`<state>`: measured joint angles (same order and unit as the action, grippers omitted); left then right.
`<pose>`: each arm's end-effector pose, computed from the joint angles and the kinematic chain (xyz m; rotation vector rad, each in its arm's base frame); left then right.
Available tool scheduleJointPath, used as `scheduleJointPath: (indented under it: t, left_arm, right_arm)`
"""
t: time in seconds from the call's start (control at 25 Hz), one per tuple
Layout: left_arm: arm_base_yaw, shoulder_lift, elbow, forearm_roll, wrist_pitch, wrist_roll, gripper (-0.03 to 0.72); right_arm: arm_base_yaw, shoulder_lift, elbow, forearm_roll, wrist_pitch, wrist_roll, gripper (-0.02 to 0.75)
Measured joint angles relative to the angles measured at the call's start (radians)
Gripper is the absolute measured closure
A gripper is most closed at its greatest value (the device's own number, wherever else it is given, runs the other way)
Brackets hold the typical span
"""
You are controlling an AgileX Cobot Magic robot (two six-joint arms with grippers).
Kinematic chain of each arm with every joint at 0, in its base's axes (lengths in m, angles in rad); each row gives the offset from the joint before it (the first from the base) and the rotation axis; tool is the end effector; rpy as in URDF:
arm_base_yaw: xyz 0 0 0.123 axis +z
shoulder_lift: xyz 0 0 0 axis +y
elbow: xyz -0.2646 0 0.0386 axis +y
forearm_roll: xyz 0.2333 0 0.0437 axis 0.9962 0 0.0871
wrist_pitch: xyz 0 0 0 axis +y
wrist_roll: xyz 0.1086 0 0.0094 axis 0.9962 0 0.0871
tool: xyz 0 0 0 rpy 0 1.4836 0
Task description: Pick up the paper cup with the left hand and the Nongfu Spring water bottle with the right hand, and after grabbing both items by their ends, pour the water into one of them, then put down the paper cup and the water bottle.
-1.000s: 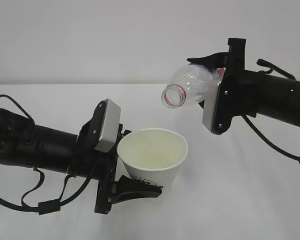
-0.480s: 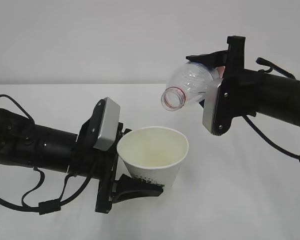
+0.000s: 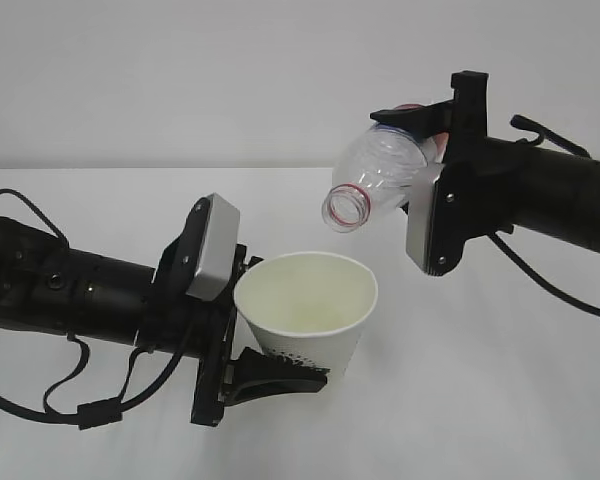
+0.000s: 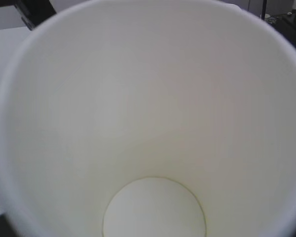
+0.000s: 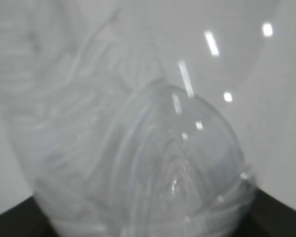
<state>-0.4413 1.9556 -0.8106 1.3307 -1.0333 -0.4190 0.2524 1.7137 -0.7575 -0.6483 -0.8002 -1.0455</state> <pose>0.2488 -0.2181 0.1216 1.5019 1.3862 -0.9304 0.3201 0.1313 0.1962 -1.5567 0.8332 -0.5451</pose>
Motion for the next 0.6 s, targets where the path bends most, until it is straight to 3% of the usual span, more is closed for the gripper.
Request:
scheduleJointPath:
  t: [0.6]
  left_arm:
    - [0.000,0.000,0.000,-0.001,-0.055,0.000,0.162]
  right_arm:
    - [0.000,0.000,0.000,0.008,-0.049,-0.071,0.255]
